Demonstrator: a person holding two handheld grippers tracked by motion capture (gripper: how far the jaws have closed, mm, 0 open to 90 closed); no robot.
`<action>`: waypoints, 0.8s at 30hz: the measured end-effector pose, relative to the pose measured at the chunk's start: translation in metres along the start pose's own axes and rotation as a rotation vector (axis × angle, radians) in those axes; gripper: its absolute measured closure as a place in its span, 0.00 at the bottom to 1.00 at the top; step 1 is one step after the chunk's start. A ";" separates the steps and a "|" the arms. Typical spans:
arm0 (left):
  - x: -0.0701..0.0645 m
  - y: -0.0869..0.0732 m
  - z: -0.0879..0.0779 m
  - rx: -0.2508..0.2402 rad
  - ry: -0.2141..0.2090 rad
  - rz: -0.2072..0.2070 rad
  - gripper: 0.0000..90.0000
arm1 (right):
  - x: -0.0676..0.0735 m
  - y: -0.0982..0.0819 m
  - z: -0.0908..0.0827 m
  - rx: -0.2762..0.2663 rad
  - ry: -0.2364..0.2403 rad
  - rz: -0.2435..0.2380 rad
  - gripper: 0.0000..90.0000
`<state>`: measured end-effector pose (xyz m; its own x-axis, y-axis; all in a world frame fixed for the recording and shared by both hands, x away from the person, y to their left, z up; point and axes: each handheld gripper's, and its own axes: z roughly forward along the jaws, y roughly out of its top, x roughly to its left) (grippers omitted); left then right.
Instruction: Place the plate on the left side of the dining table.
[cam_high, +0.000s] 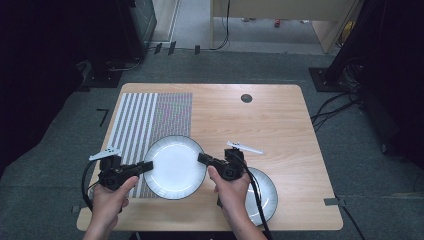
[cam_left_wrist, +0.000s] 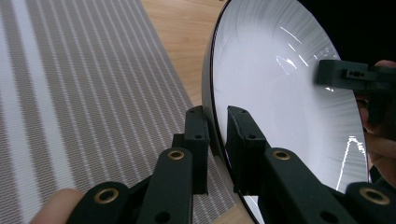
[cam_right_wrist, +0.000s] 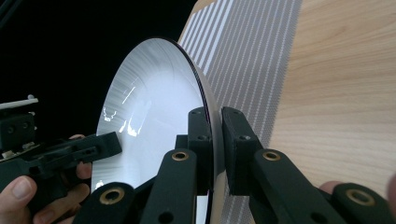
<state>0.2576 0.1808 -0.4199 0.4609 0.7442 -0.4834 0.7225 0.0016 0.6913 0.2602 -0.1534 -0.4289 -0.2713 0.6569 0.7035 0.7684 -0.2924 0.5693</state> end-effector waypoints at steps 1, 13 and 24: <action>0.003 0.002 -0.002 -0.003 0.004 -0.001 0.88 | 0.002 0.001 0.004 0.002 0.003 -0.004 0.93; 0.045 0.022 -0.019 -0.027 0.002 -0.066 0.89 | 0.029 0.017 0.048 0.018 -0.004 -0.007 0.92; 0.076 0.036 -0.031 -0.047 0.016 -0.113 0.90 | 0.053 0.028 0.081 0.027 -0.016 -0.033 0.92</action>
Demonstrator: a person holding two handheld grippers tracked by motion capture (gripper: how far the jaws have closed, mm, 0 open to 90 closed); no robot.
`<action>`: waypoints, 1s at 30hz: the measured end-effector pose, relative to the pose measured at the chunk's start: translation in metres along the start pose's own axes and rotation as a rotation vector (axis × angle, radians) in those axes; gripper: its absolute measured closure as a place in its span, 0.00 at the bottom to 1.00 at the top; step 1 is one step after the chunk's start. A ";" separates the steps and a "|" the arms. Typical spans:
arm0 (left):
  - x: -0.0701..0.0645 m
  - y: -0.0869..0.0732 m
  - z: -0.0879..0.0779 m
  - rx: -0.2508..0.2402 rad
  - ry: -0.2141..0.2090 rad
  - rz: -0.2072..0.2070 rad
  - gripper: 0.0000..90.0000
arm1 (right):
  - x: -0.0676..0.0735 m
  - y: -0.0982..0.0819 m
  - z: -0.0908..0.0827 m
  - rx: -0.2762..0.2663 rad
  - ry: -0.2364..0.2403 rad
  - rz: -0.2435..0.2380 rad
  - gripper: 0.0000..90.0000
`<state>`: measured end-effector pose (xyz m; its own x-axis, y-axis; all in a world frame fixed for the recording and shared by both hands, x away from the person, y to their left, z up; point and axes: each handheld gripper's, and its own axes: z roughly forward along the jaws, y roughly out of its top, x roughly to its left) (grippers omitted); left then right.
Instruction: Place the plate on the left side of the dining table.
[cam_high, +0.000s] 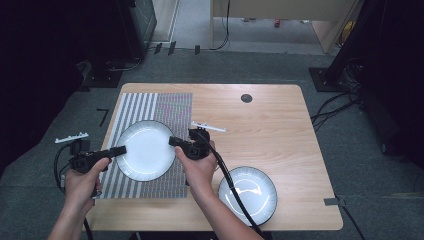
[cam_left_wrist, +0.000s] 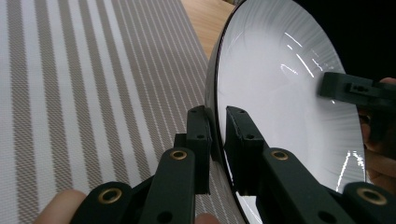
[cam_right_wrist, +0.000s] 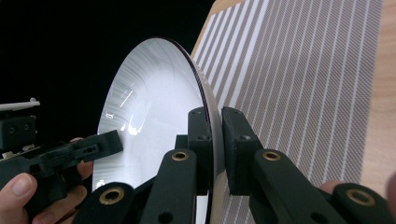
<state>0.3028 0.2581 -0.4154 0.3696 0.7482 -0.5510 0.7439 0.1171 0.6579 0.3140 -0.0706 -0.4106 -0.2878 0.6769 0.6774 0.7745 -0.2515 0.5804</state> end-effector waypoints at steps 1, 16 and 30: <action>0.002 0.003 0.000 0.000 0.004 -0.005 0.90 | 0.002 0.002 0.003 0.000 -0.004 -0.006 0.92; 0.036 0.043 0.015 0.052 0.080 -0.046 0.89 | 0.003 0.033 0.058 0.060 -0.039 0.042 0.93; 0.062 0.059 0.065 0.128 0.189 -0.102 0.90 | -0.044 0.049 0.109 0.100 -0.080 0.168 0.92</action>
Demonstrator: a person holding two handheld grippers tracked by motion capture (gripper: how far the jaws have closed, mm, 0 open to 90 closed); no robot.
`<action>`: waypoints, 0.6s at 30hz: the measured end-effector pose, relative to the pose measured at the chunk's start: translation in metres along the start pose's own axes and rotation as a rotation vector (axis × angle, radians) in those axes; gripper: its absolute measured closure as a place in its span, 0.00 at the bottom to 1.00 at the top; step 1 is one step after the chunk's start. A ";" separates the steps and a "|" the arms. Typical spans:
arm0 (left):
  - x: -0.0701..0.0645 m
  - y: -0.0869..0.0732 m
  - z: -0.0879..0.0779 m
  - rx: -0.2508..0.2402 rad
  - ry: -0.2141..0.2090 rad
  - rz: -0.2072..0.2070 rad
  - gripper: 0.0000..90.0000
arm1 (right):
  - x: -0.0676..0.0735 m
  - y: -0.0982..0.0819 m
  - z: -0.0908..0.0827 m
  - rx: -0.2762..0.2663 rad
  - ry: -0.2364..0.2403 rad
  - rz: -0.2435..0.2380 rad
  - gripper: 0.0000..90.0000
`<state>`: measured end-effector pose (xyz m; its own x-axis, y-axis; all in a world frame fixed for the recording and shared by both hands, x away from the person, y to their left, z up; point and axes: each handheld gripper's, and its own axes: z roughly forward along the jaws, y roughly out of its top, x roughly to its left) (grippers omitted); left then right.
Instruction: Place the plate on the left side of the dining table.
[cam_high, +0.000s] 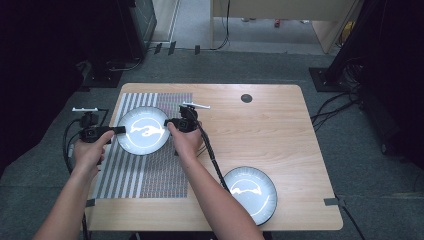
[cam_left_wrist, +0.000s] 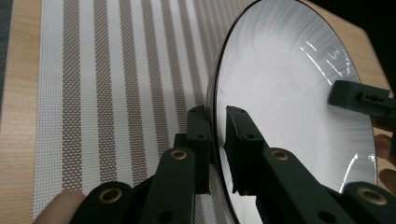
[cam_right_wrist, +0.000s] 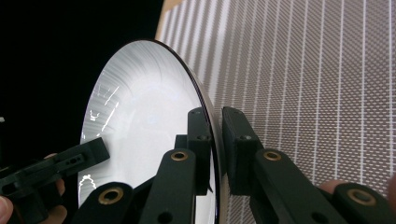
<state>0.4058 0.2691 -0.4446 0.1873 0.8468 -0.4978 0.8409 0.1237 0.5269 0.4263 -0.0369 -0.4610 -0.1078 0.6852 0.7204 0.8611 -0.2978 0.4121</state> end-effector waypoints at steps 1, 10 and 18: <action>0.000 0.000 0.000 0.000 0.000 0.000 0.90 | 0.000 0.000 0.000 0.000 0.000 0.000 0.92; 0.013 -0.002 0.028 0.051 0.033 -0.032 0.90 | -0.022 -0.001 0.027 0.030 -0.056 0.003 0.91; 0.021 -0.003 0.039 0.065 0.061 -0.035 0.90 | -0.026 -0.007 0.040 0.026 -0.089 -0.042 0.91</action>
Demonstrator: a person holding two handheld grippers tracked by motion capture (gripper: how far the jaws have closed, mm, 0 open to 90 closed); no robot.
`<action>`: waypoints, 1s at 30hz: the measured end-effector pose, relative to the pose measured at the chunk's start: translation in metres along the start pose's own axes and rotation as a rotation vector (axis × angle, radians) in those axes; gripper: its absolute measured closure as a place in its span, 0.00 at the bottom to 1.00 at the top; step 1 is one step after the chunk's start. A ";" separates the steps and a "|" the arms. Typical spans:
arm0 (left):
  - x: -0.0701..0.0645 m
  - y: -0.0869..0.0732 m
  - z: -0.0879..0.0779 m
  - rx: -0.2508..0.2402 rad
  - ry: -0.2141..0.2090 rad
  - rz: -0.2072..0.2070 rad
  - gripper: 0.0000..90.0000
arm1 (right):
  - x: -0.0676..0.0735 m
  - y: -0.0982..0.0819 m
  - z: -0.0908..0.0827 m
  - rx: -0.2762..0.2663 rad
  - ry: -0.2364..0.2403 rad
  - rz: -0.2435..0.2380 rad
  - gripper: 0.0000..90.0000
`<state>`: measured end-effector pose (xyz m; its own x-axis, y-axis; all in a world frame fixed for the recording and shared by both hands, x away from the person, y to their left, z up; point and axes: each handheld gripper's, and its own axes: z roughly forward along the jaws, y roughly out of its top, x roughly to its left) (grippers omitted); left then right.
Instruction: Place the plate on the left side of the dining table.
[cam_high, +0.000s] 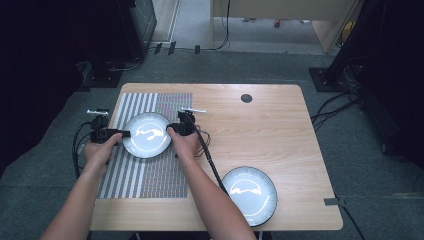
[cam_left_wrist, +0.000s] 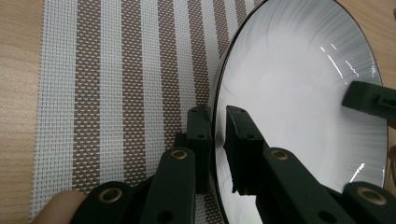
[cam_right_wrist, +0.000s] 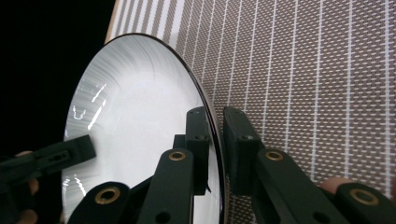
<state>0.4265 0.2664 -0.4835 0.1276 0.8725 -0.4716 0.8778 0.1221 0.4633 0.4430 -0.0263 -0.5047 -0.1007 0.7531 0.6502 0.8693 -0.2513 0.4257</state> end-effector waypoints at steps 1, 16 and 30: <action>0.000 0.000 0.000 0.000 0.001 0.001 0.90 | 0.000 0.000 0.000 0.005 -0.003 -0.001 0.91; -0.003 -0.006 0.010 -0.022 0.045 0.042 0.85 | 0.003 -0.006 0.005 -0.033 -0.040 -0.083 0.81; 0.003 -0.012 -0.004 -0.110 0.040 0.053 0.51 | 0.003 -0.008 -0.002 -0.043 -0.111 -0.206 0.67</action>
<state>0.4146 0.2693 -0.4878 0.1524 0.8970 -0.4148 0.8141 0.1240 0.5673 0.4347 -0.0230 -0.5054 -0.2181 0.8526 0.4749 0.8140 -0.1095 0.5704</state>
